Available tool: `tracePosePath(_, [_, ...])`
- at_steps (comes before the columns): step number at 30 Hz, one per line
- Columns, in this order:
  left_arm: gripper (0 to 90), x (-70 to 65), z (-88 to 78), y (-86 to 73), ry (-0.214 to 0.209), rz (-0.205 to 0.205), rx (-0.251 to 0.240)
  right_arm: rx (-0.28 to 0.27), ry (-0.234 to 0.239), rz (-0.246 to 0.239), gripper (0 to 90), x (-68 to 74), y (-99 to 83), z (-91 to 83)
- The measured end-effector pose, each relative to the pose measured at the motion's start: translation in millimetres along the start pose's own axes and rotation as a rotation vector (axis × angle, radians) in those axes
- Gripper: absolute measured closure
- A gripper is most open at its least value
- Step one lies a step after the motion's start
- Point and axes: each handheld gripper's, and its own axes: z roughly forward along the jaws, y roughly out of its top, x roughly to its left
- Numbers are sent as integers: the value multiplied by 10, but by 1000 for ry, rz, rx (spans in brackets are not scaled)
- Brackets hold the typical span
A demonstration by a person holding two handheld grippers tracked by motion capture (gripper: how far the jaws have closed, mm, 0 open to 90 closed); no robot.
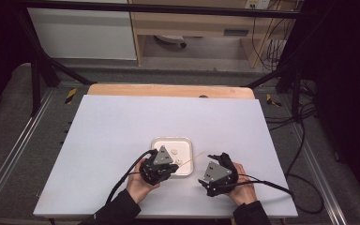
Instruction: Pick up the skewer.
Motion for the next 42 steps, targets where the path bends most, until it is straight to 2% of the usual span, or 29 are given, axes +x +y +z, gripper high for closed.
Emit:
tracePosePath(19, [883, -137, 111, 152, -44, 65, 53, -1, -7, -159, 351, 54, 88, 6])
tracePosePath(22, [883, -164, 130, 179, -50, 72, 59, 3, 2, -203, 411, 62, 105, 11])
tracePosePath(23, [883, -176, 137, 189, -53, 74, 61, 3, 2, -203, 411, 62, 105, 11])
tracePosePath(24, [884, -189, 142, 199, -54, 79, 63, 5, 4, -230, 436, 62, 110, 19])
tracePosePath(26, [883, -210, 151, 220, -59, 89, 66, 9, 0, -232, 448, 71, 113, 22])
tracePosePath(27, [883, -216, 152, 232, -59, 100, 72, 9, 9, -251, 458, 66, 113, 22])
tracePosePath(28, [883, -223, 155, 242, -61, 106, 78, 11, -4, -278, 483, 68, 112, 24])
tracePosePath(31, [883, -256, 171, 267, -67, 112, 80, 7, 10, -266, 508, 94, 108, 22])
tracePosePath(32, [883, -264, 176, 276, -70, 116, 83, 8, 9, -277, 522, 93, 105, 23])
tracePosePath(33, [884, -272, 179, 286, -71, 120, 86, 10, 7, -309, 538, 77, 104, 22])
tracePosePath(34, [884, -282, 185, 293, -72, 119, 85, 9, 9, -305, 549, 85, 102, 21])
tracePosePath(36, [883, -296, 194, 304, -77, 125, 89, 12, 8, -339, 582, 80, 101, 19])
tracePosePath(38, [884, -305, 198, 312, -80, 132, 94, 17, -2, -341, 591, 90, 96, 21])
tracePosePath(40, [883, -312, 200, 312, -82, 138, 99, 21, 13, -344, 626, 101, 90, 19])
tracePosePath(41, [883, -315, 201, 311, -84, 139, 100, 21, 15, -369, 637, 93, 90, 21])
tracePosePath(42, [883, -317, 202, 311, -85, 141, 103, 21, 15, -369, 637, 93, 90, 21])
